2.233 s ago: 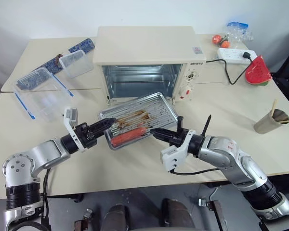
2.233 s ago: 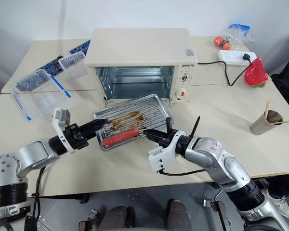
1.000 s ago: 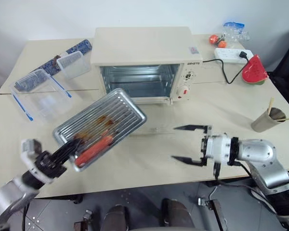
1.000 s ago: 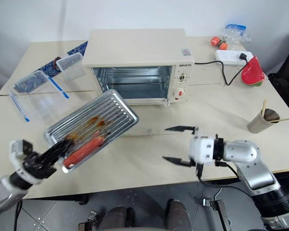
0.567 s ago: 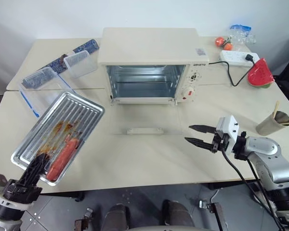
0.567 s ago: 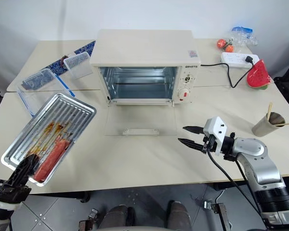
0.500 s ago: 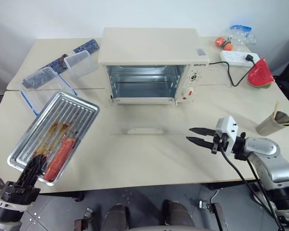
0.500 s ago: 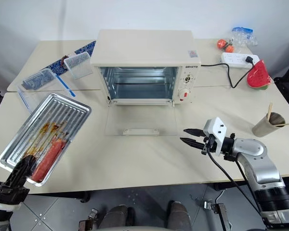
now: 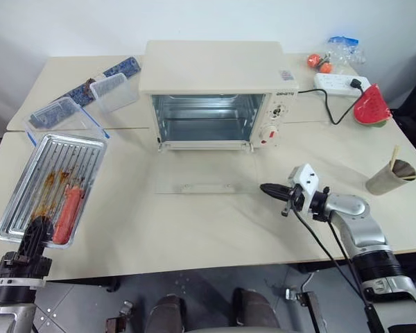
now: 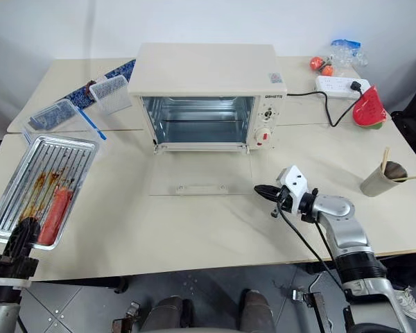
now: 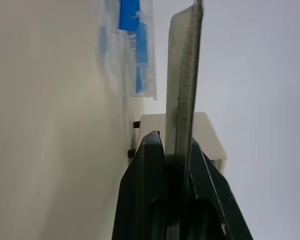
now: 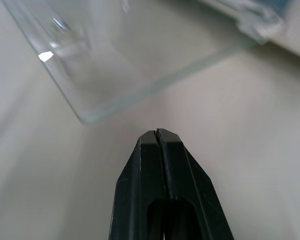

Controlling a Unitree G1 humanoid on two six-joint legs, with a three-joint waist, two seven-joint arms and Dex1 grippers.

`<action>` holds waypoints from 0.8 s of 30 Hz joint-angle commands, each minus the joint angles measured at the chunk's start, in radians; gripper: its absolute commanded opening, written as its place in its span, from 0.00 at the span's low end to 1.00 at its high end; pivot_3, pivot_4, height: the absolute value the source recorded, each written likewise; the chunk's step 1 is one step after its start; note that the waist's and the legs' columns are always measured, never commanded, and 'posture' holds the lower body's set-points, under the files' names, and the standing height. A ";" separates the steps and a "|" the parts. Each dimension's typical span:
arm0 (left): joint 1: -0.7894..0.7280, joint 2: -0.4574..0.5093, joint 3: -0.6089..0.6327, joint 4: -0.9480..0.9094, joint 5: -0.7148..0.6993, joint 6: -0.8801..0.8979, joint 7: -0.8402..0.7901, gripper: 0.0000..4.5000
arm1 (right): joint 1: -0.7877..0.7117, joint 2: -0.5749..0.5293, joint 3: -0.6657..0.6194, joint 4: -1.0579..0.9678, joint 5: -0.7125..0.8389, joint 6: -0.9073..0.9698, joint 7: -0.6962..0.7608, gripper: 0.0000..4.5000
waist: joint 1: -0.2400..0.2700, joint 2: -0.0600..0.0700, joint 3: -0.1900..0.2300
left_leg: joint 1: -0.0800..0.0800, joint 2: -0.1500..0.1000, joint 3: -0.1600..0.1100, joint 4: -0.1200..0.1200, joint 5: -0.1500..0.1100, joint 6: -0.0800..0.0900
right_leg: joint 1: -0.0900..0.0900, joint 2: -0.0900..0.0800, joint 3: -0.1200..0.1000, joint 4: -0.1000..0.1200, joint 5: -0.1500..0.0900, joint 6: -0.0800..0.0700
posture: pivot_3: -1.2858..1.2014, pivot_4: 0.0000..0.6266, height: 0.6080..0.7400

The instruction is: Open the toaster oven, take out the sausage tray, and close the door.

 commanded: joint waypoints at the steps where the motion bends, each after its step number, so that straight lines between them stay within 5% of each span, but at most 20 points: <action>1: -0.006 0.011 0.024 -0.005 -0.028 0.004 0.008 0.00 | -0.007 -0.006 -0.058 -0.087 0.073 0.006 0.048 0.01 | 0.002 0.000 0.000 | 0.000 0.000 0.000 0.000 0.000 0.000 | 0.000 0.000 0.000 0.000 0.000 0.000 | 0.52 0.24 1.00; 8: -0.008 0.066 0.026 0.031 -0.028 0.069 -0.007 0.00 | 0.017 -0.035 -0.137 -0.286 0.205 0.145 0.065 0.01 | 0.003 0.000 0.000 | 0.000 0.000 -0.001 0.000 0.000 0.000 | 0.000 0.000 0.000 0.000 0.000 0.000 | 0.52 0.24 1.00; 17: -0.007 0.189 0.022 0.099 -0.028 0.209 -0.103 0.00 | -0.097 0.041 -0.233 -0.315 0.266 0.188 -0.093 0.01 | -0.001 0.000 0.000 | 0.000 0.000 0.000 0.000 0.000 0.000 | -0.001 0.000 0.000 0.001 0.000 0.000 | 0.52 0.24 1.00; 24: -0.009 0.436 -0.232 0.138 -0.028 0.371 -0.171 0.00 | 0.050 -0.079 -0.257 -0.452 0.410 0.359 0.080 0.01 | 0.013 0.000 0.000 | -0.002 0.000 -0.003 -0.001 -0.001 0.000 | -0.002 0.000 -0.001 0.000 0.000 0.000 | 0.52 0.24 1.00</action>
